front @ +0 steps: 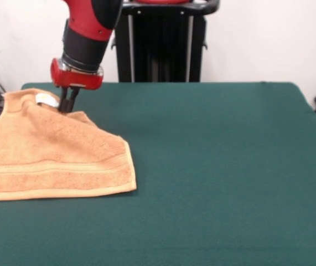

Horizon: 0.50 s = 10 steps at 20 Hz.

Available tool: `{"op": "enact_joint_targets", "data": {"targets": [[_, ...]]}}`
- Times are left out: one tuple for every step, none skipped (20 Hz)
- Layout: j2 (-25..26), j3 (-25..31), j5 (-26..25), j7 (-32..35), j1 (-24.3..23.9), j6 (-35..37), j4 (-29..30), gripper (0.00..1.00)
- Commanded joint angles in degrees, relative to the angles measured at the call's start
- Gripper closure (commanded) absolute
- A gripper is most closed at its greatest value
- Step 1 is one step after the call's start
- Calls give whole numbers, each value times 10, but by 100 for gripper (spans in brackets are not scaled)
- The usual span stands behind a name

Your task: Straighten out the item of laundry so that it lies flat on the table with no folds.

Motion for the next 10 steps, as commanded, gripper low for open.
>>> {"op": "enact_joint_targets", "data": {"targets": [[-2, 114, -20, 63, 0, 78, 41, 100], [-5, 114, -22, 62, 0, 82, 42, 100], [-6, 114, -24, 64, 0, 83, 43, 100], [-10, 114, -27, 64, -1, 85, 45, 100], [-12, 115, -30, 65, -1, 84, 47, 100], [-16, 115, -34, 65, -1, 81, 49, 100], [-17, 114, -35, 66, 0, 81, 49, 100], [-19, 112, -38, 67, 3, 76, 50, 100], [-19, 111, -39, 68, 4, 76, 50, 100], [-20, 106, -39, 68, 9, 80, 50, 100]]}}
